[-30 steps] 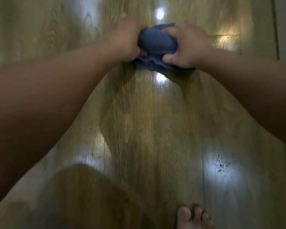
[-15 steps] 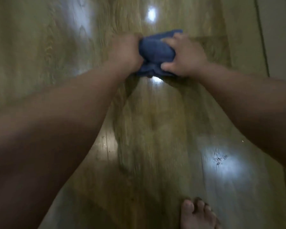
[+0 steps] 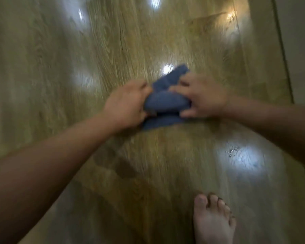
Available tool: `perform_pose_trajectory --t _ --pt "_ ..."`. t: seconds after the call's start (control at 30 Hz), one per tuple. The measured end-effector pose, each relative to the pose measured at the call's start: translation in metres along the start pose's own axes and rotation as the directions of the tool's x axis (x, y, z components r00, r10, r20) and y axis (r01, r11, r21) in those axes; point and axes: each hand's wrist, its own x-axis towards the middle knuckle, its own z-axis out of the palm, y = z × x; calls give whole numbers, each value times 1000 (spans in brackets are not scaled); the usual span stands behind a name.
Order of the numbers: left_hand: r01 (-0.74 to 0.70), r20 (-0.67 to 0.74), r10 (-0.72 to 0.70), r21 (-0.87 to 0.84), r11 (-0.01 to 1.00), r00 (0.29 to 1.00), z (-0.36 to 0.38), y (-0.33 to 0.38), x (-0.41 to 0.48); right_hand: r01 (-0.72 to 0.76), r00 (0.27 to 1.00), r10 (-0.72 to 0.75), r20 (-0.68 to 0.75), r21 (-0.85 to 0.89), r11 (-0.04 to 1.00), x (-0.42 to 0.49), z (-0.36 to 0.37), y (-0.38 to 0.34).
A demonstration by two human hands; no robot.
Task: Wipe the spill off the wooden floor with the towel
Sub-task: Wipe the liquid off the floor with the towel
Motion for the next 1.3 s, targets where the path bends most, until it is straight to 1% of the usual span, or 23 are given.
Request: perform_pose_trajectory --t 0.07,0.1,0.17,0.2,0.23,0.27,0.3,0.37,0.43,0.47,0.5,0.53,0.57,0.63,0.67,0.7,0.77,0.87,0.97,1.03,1.1,1.2,1.3 --pt "127 -57 -129 -33 991 990 -8 -2 54 -152 988 150 -43 -51 987 21 -19 39" --pt "146 -74 -150 -67 987 986 -10 0 76 -243 969 240 -66 -45 969 29 -28 51" --pt "160 -118 -185 -196 967 976 -3 10 93 -411 905 412 -107 36 911 32 -32 53" --pt "152 -139 -193 -261 953 971 9 19 85 -468 870 477 -126 93 879 23 -27 43" --pt "124 -151 -177 -310 943 973 22 31 65 -485 851 503 -147 143 863 4 -20 26" --pt "84 -157 -144 -335 939 977 33 46 38 -472 850 500 -167 179 863 -22 -10 4" --pt "45 -135 -97 -344 938 986 42 63 12 -452 859 484 -167 197 870 -50 -2 -18" --pt "-46 -45 33 -321 946 998 51 86 -23 -371 903 395 -167 159 915 -97 6 -41" --pt "-98 -15 97 -263 960 995 47 87 -8 -238 959 246 -142 70 969 -103 2 -13" --pt "-85 -19 83 -199 976 996 41 84 17 -218 966 221 -137 39 975 -95 -3 11" --pt "-55 -30 52 -116 992 998 33 80 50 -236 961 234 -145 2 972 -82 -11 36" --pt "-11 -58 8 -50 999 998 24 74 90 -288 949 280 -147 -36 957 -64 -21 63" --pt "41 -54 -40 10 999 998 13 69 128 -361 925 349 -150 -62 931 -45 -34 87" --pt "138 -23 -136 91 986 990 -6 71 184 -524 850 513 -125 -80 848 -13 -60 120" --pt "169 -35 -166 122 978 986 -11 75 196 -584 811 578 -91 -67 809 -3 -69 128" --pt "187 -62 -179 142 972 982 -12 81 200 -615 789 612 -56 -46 788 0 -73 132" --pt "198 -144 -183 93 976 972 -5 95 187 -614 788 612 -62 -16 789 -8 -71 124" --pt "164 -155 -165 -25 986 974 25 119 148 -550 825 550 -130 37 834 -52 -51 101" --pt "99 -176 -117 -107 989 977 45 151 124 -593 789 595 -152 65 803 -100 -41 83" --pt "63 -159 -78 -94 994 984 53 171 117 -615 773 616 -150 60 786 -123 -42 77" --pt "63 -146 -71 -59 996 987 56 183 113 -622 772 623 -128 53 781 -138 -43 74" --pt "39 -97 -41 -27 999 994 56 187 111 -624 771 626 -120 55 779 -146 -45 68" --pt "16 -57 -17 -18 1000 998 54 191 97 -641 755 648 -100 96 762 -156 -41 52"
